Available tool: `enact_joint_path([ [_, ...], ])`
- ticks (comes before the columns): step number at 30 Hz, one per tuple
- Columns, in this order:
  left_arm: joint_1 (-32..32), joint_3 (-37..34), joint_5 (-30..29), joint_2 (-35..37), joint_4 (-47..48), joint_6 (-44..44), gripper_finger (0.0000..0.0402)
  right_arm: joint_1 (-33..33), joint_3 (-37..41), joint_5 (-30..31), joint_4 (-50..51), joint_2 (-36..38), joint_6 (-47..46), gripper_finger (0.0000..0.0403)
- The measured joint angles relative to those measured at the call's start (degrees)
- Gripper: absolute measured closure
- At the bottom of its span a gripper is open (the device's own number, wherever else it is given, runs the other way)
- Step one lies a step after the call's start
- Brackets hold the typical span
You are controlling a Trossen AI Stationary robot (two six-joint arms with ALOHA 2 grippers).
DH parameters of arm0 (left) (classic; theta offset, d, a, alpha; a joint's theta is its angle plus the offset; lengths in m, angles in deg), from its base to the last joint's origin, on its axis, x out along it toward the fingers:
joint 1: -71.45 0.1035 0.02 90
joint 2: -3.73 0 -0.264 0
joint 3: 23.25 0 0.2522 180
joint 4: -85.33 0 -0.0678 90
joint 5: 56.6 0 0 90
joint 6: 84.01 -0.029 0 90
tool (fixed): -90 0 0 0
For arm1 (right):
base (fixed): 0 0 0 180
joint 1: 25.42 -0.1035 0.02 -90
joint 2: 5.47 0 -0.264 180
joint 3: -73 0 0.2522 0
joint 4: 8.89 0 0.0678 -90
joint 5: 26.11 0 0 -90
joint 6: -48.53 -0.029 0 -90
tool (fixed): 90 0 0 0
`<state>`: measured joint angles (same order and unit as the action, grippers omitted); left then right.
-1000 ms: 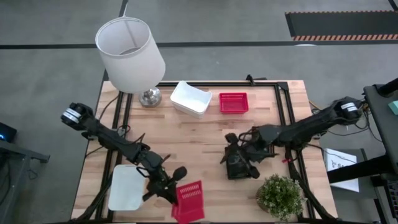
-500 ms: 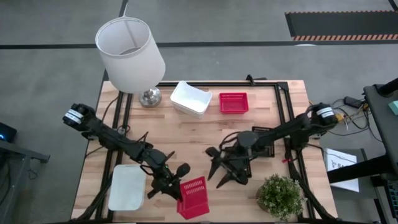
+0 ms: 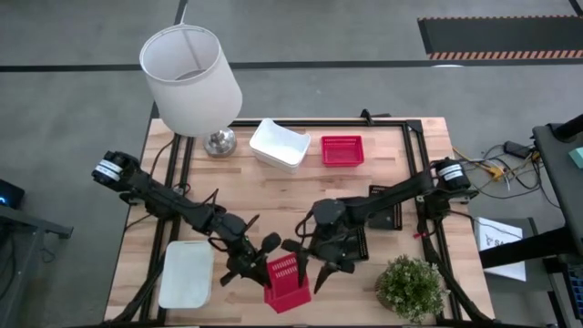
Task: Stack baskets by color
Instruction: Stack the bottom red bin on top of the top red bin
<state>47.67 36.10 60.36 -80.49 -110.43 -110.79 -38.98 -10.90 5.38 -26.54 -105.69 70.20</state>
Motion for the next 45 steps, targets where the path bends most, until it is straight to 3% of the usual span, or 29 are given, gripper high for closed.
enact_joint_path([
  [6,0.45,-0.11,-0.01,0.0,-0.08,0.07,0.04,-0.02,-3.28,-4.65,0.29,-2.48,0.9,0.0272],
  [13,0.7,0.04,-0.07,0.07,-0.3,1.18,0.04,-0.13,-5.62,-5.95,5.94,-3.03,5.55,0.0378],
  [18,1.59,0.14,0.04,0.07,-0.46,3.86,0.0392,-0.15,-7.45,-6.02,12.29,-2.83,8.77,0.0392],
  [24,2.75,0.02,-0.99,0.11,-0.31,7.11,0.032,-0.01,-8.22,-4.94,17.14,-2.57,10.7,0.0394],
  [32,3.91,-0.09,-8.55,1.87,7.37,8.15,0.0212,1.74,-8.25,-3.82,27.41,-1.08,11.33,0.0394],
  [36,4.21,-0.12,-14.77,3.82,15.88,8.15,0.0186,2.8,-8.25,0.23,34.79,0.47,11.46,0.0395],
  [41,4.29,-0.2,-25.22,7.26,26.91,8.47,0.018,3.06,-8.25,12.47,47.19,2.49,11.52,0.0395],
  [45,4.27,-0.25,-37.03,10.41,36.85,11.62,0.018,3.1,-8.23,24.63,57.07,4.7,8.26,0.0395],
])
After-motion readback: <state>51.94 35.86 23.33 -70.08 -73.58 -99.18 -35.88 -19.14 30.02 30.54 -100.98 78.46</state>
